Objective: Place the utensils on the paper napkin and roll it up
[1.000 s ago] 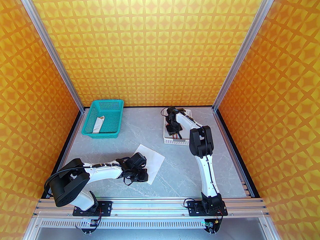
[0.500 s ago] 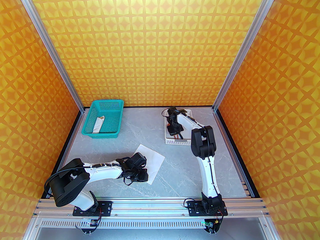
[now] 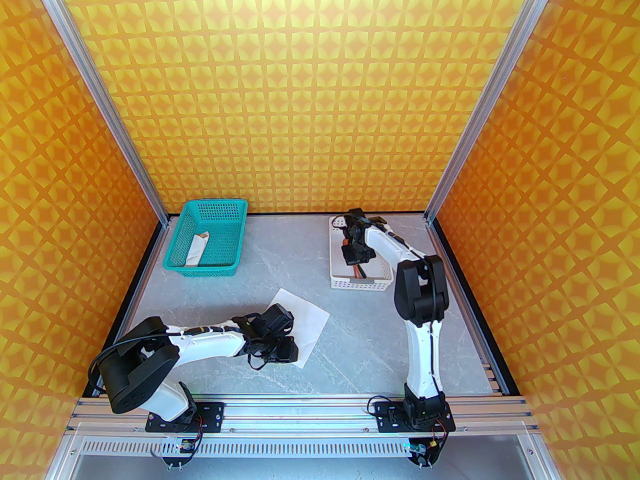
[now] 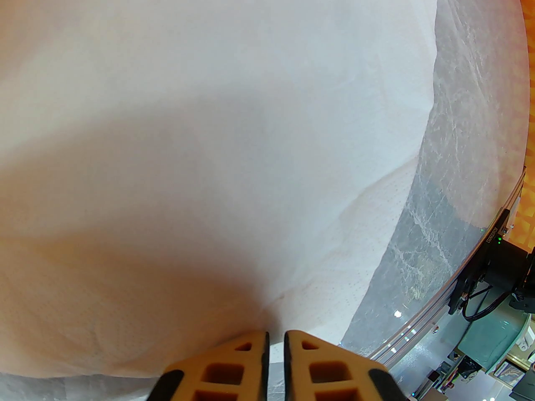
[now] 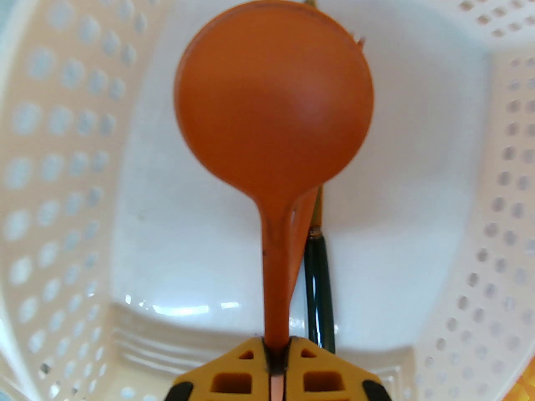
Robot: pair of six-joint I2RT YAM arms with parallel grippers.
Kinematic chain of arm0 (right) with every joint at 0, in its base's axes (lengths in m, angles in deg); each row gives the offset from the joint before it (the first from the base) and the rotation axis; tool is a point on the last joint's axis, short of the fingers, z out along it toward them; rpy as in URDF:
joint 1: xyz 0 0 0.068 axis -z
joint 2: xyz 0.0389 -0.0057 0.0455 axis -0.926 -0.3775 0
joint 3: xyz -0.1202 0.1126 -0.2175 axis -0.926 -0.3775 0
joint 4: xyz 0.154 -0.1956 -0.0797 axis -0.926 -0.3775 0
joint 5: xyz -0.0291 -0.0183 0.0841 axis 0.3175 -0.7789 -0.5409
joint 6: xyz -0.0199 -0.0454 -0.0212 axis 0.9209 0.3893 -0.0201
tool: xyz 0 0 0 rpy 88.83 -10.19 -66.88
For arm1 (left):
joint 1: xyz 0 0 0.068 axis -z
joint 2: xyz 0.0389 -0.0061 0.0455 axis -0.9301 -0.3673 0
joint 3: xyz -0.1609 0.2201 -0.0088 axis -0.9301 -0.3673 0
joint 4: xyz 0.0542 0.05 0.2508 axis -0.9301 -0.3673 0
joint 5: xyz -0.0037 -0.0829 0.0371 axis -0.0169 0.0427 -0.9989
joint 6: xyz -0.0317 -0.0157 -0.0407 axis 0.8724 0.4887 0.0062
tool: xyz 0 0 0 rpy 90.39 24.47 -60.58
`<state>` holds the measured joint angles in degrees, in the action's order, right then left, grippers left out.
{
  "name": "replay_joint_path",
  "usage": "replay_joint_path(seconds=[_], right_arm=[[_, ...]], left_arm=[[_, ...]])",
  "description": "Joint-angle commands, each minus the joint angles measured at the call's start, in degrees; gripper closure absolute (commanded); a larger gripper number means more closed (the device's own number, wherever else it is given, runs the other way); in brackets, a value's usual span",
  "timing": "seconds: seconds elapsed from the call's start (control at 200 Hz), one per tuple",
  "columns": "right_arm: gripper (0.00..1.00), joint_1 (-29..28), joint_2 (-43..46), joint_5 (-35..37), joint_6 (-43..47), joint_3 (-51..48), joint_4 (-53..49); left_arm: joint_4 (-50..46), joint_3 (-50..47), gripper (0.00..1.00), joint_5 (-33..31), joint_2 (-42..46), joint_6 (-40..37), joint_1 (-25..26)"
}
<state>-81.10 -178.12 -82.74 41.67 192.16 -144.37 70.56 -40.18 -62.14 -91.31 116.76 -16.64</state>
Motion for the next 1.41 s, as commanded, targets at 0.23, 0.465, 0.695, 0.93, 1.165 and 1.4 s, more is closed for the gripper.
replay_joint_path(seconds=[0.23,0.465,0.695,0.93,1.165,1.4], right_arm=[[0.91,0.0,11.7,-0.7,-1.5,-3.5,2.1],[0.91,-0.5,17.6,-5.9,-3.5,-6.8,1.6],[0.91,-4.4,26.7,-12.5,-8.8,-15.5,4.8],[0.92,-12.8,34.8,-15.8,-18.7,-27.5,12.1],[0.91,-22.8,36.8,-14.7,-28.7,-37.8,19.6],[0.92,-30.7,31.8,-12.9,-34.8,-40.3,23.6]], left_arm=[[-4.0,4.4,0.65,-3.1,7.5,-4.3,0.3],[-8.2,5.1,0.53,-11.8,14.2,-7.1,-1.3],[-9.7,1.7,0.44,-21.6,25.3,-6.6,-5.8],[-12.1,-1.1,0.33,-30.7,35.8,-6.1,-10.9],[-12.6,-3.4,0.25,-33.6,41.0,-7.1,-16.2],[-13.4,-3.8,0.23,-33.7,43.1,-8.6,-18.5]])
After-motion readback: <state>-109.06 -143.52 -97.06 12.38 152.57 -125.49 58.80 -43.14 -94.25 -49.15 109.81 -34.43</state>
